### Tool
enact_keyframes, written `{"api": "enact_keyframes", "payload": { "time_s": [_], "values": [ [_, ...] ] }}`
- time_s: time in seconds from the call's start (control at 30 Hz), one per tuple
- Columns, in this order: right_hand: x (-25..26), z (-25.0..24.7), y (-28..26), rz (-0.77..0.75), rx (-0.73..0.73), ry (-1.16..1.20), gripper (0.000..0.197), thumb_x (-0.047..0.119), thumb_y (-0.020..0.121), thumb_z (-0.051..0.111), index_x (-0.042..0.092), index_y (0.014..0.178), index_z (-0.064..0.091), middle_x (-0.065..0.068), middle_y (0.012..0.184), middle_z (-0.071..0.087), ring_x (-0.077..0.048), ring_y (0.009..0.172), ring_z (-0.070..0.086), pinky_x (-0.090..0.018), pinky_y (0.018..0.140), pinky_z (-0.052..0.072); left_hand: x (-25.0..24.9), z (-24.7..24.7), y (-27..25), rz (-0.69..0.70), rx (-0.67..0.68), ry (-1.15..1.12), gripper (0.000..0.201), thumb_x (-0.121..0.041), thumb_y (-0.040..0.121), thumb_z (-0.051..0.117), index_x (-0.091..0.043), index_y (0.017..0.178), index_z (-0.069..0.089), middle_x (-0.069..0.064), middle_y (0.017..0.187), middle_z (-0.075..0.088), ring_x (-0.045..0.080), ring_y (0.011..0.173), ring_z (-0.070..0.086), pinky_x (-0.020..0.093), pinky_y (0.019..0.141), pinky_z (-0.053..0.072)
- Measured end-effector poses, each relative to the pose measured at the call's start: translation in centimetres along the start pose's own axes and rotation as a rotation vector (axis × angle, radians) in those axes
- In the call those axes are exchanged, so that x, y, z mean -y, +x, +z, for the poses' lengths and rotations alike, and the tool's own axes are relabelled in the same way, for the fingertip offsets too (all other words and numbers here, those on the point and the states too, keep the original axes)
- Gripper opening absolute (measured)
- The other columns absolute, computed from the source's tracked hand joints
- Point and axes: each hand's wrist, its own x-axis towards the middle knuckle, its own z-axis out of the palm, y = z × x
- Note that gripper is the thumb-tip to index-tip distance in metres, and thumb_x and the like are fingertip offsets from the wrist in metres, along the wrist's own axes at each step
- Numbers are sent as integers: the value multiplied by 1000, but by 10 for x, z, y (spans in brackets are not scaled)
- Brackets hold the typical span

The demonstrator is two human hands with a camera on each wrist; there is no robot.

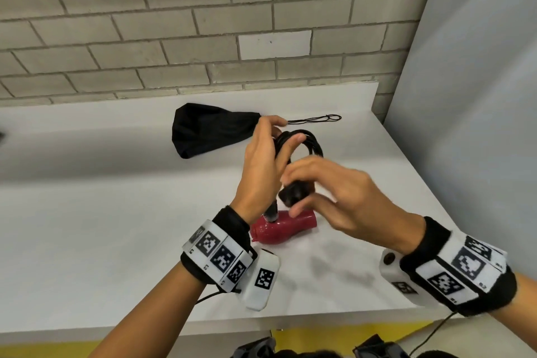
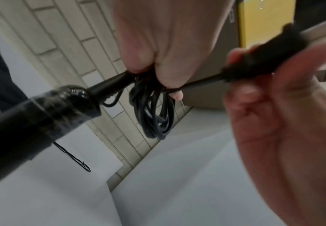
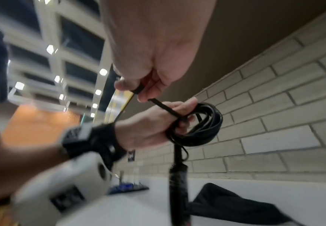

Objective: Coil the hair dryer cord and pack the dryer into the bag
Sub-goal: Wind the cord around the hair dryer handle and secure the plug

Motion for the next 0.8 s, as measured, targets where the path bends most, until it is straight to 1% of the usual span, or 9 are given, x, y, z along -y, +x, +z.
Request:
{"api": "enact_keyframes", "payload": {
  "time_s": [0.1, 0.17, 0.27, 0.33, 0.5, 0.57, 0.67, 0.73, 0.8],
  "values": [
    [3, -15, 11, 238, -292, 384, 14, 16, 91, 58, 7, 101, 55, -3, 87, 60, -2, 72, 58, -14, 71, 46, 4, -9, 2, 53, 26, 63, 18, -26, 92, 56, -10, 99, 56, 3, 85, 65, 11, 78, 61, 16, 68, 44],
    [-14, -29, 21, 425, -463, 470, 26, 30, 91, 51, 6, 100, 54, -2, 77, 57, -1, 63, 53, -14, 70, 44, 1, -12, 1, 62, 83, 54, 17, -26, 92, 56, -10, 98, 58, -5, 81, 65, 2, 75, 60, 13, 67, 43],
    [-47, -38, 26, 659, -533, 626, 28, 36, 86, 52, 9, 90, 57, -4, 74, 54, -3, 59, 49, -17, 66, 42, 0, -12, 1, 24, 166, -21, 18, -25, 92, 56, -9, 98, 59, -14, 76, 61, -6, 70, 57, 15, 67, 44],
    [-65, -37, 27, 792, -555, 830, 21, 28, 89, 53, 9, 82, 57, -3, 74, 52, -4, 55, 46, -17, 60, 43, -1, -11, 3, -13, 231, -80, 14, -24, 91, 57, -10, 95, 60, -16, 69, 60, -4, 64, 55, 18, 65, 43],
    [-83, -26, 24, 1079, -382, 962, 23, 19, 95, 51, 7, 76, 56, -1, 69, 46, -5, 49, 41, -15, 49, 40, -6, -10, 5, -65, 342, -182, 6, -20, 90, 59, -16, 87, 62, -21, 59, 57, 0, 53, 46, 15, 55, 38],
    [-83, -21, 21, 1150, -325, 987, 10, 18, 94, 54, 8, 93, 53, 0, 66, 50, -6, 49, 41, -17, 49, 39, -7, -10, 5, -79, 367, -223, 7, -20, 89, 60, -14, 87, 63, -19, 59, 57, 2, 53, 43, 16, 54, 37],
    [-83, -16, 17, 1152, -219, 991, 25, 19, 87, 62, 17, 106, 46, 1, 63, 60, -10, 52, 50, -22, 53, 43, -8, -9, 4, -101, 390, -280, 9, -19, 87, 62, -12, 90, 66, -13, 64, 59, 6, 53, 42, 19, 54, 38],
    [-76, -12, 17, 1106, -39, 916, 15, 17, 86, 61, 10, 99, 58, -5, 73, 62, -13, 64, 58, -21, 59, 46, -9, -7, 3, -95, 402, -290, 12, -17, 87, 62, -8, 93, 67, -1, 67, 58, 9, 54, 40, 22, 53, 36],
    [-72, -6, 15, 1091, 39, 879, 23, 10, 90, 56, -6, 106, 61, -15, 88, 61, -19, 81, 58, -21, 65, 50, -10, -5, 4, -75, 388, -256, 14, -17, 88, 61, -6, 94, 67, 3, 69, 57, 9, 55, 43, 21, 54, 36]
  ]
}}
